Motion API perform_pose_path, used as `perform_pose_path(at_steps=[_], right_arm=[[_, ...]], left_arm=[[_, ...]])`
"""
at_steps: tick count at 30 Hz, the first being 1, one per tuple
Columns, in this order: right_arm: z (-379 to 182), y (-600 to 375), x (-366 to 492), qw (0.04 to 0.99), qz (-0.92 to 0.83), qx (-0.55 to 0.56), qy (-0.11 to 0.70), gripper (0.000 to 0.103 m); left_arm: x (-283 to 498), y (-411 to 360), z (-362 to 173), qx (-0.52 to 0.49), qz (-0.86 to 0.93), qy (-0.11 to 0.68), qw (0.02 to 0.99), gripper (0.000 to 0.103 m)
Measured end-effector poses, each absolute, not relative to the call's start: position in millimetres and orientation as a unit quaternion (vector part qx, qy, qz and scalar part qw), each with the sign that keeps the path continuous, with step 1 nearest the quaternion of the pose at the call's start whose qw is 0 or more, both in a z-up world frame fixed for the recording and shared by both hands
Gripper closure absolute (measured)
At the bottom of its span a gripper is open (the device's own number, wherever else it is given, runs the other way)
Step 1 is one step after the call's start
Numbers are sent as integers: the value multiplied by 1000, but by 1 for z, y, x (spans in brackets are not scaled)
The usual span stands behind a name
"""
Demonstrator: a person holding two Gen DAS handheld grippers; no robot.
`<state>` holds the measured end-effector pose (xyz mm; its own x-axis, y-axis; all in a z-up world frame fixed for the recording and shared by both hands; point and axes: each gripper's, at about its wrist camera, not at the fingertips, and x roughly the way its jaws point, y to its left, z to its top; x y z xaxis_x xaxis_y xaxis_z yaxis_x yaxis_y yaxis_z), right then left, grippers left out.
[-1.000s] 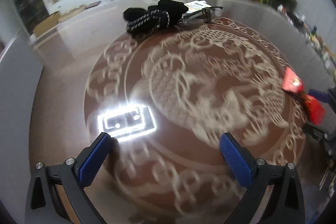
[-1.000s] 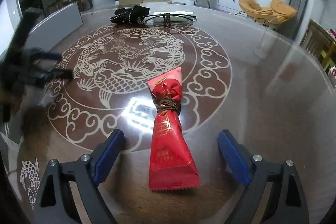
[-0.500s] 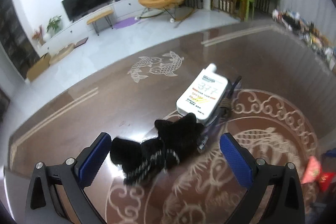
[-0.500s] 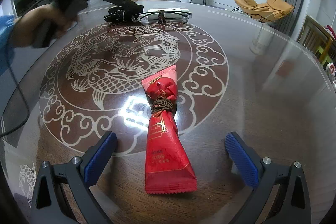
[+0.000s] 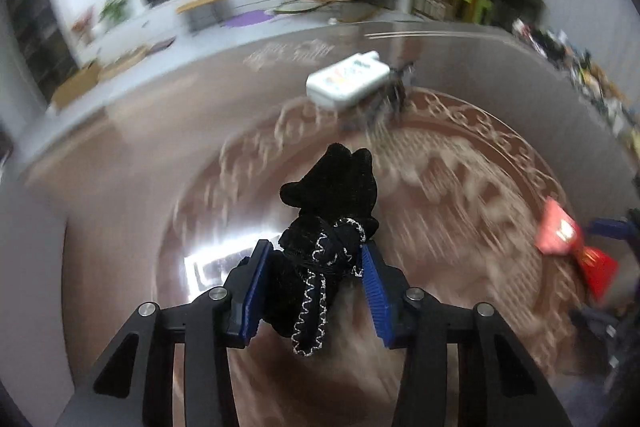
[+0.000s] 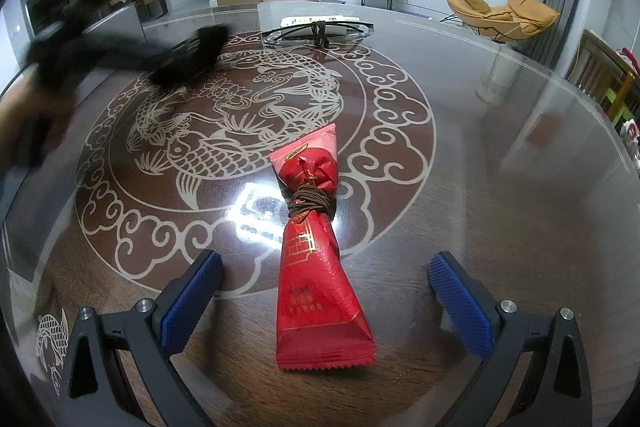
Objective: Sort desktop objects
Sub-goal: 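Hold the red packet and black knit item lifted above the table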
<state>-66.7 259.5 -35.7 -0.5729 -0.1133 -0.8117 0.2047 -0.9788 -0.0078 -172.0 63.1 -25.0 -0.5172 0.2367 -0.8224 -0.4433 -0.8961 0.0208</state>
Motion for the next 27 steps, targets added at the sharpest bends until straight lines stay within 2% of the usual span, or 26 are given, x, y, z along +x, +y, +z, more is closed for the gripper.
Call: perform_pose_path(at_steps=[2, 4, 5, 6, 7, 12, 17, 27], right_arm=[[-36, 259, -67, 90, -885, 453, 50, 0], [-36, 260, -67, 90, -885, 453, 50, 0], [-36, 259, -67, 90, -885, 453, 50, 0], [-36, 259, -67, 90, -885, 453, 50, 0], [-36, 259, -67, 90, -885, 453, 50, 0], [-36, 260, -67, 90, -885, 453, 50, 0], [-36, 259, -67, 90, -885, 453, 50, 0], [-36, 259, -67, 88, -886, 453, 51, 0]], left_arm=[[-132, 49, -27, -452, 871, 83, 173, 57], [-102, 42, -29, -446, 879, 73, 153, 48], [-92, 42, -30, -441, 881, 75, 152, 31], [-84, 42, -33, -436, 883, 82, 155, 5], [-83, 42, -35, -434, 883, 90, 152, 0], [-97, 47, -51, -443, 875, 125, 150, 0], [-102, 37, -54, -454, 873, 84, 157, 0], [-102, 35, -55, -453, 874, 82, 156, 0]])
